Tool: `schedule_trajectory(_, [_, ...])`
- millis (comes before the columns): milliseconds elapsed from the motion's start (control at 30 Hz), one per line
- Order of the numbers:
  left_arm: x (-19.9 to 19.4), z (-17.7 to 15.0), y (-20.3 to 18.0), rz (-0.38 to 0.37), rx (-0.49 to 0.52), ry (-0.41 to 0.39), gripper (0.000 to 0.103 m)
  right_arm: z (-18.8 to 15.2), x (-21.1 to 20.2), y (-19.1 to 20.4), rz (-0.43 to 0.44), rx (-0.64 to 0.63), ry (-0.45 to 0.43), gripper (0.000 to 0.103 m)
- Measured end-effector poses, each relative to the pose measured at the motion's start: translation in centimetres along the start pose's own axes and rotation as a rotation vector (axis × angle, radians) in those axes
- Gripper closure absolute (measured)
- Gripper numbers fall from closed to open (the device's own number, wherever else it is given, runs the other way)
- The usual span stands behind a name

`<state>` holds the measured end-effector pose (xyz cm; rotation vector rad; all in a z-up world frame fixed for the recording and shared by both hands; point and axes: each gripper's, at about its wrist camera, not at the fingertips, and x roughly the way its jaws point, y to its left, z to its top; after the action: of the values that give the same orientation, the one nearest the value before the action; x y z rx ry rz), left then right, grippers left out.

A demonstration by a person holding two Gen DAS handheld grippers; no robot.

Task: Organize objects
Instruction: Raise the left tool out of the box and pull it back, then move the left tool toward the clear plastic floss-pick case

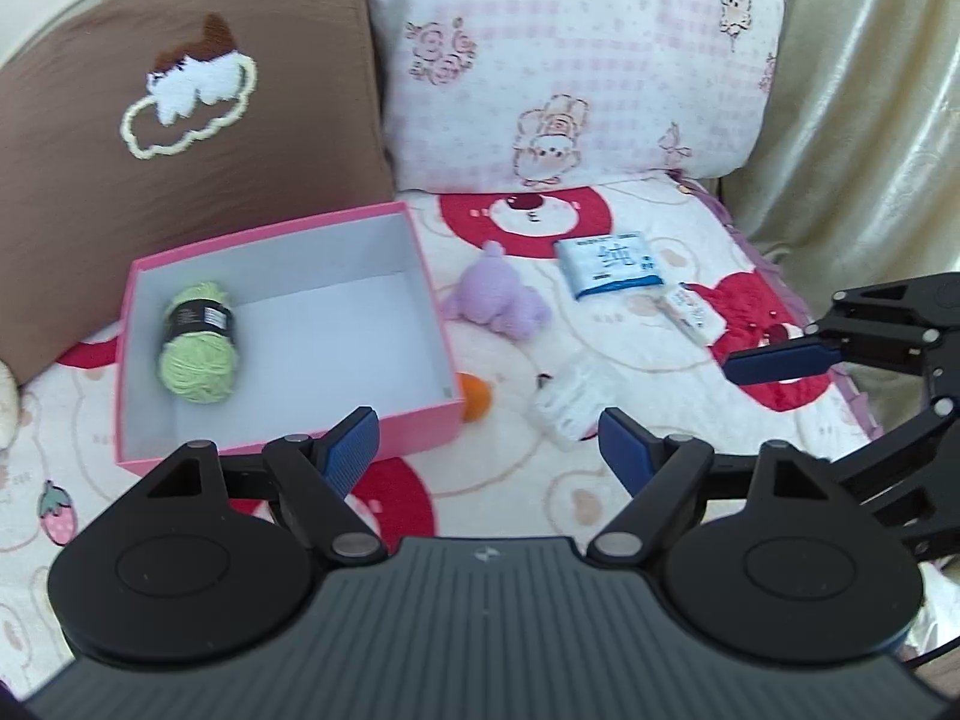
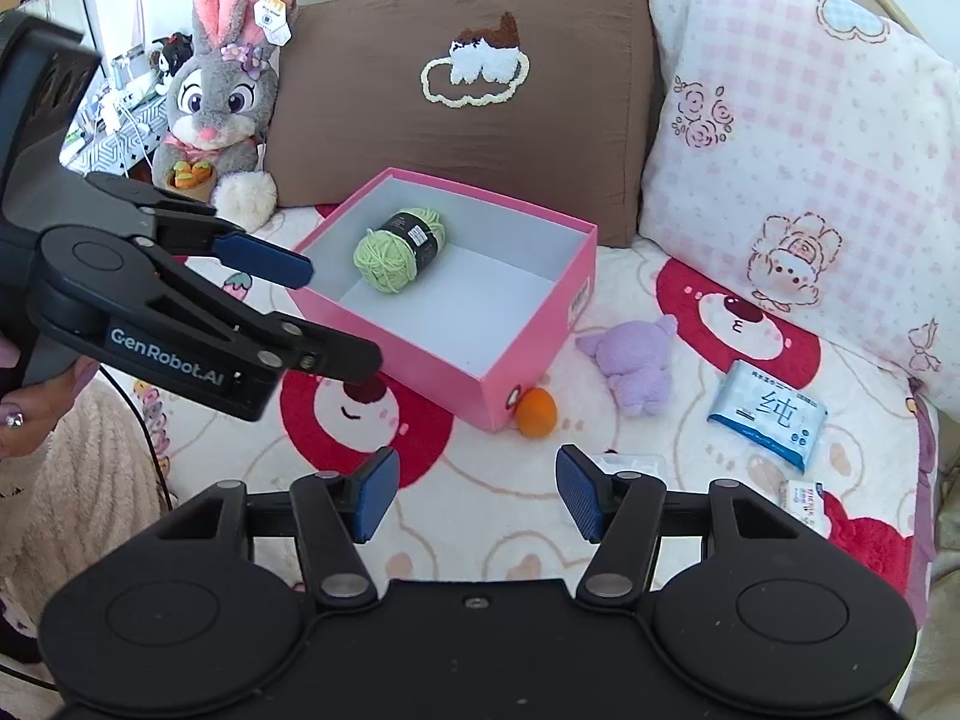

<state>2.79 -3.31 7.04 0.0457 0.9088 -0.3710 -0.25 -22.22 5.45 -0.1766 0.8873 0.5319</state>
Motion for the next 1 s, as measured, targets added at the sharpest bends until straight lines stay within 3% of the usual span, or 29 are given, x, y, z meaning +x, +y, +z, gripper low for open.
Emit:
schedule_trajectory(300, [3.4, -0.3, -1.2, -0.105, -0.111, 0.066, 0.023, -1.5, 0.8, -0.8, -0.036, -0.033, 0.015, 0.039])
schedule_trajectory(533, [6.2, -1.0, -1.8, -0.118, -0.164, 0.099, 0.022, -2.4, 1.9, -1.1, -0.035, -0.030, -0.002, 0.030])
schedule_trajectory(667, [8.0, -1.3, -1.6, -0.045, -0.175, 0.091, 0.019, -3.0, 3.5, -0.9, -0.048, -0.016, -0.012, 0.019])
schedule_trajectory(800, [9.7, -2.0, -0.9, -0.058, -0.210, 0.124, 0.019, -3.9, 5.6, -0.2, -0.068, -0.064, -0.003, 0.018])
schedule_trajectory(1000, [11.0, -3.0, -0.5, -0.110, -0.223, 0.121, 0.019, -4.6, 5.5, -0.9, -0.095, -0.107, -0.038, 0.018])
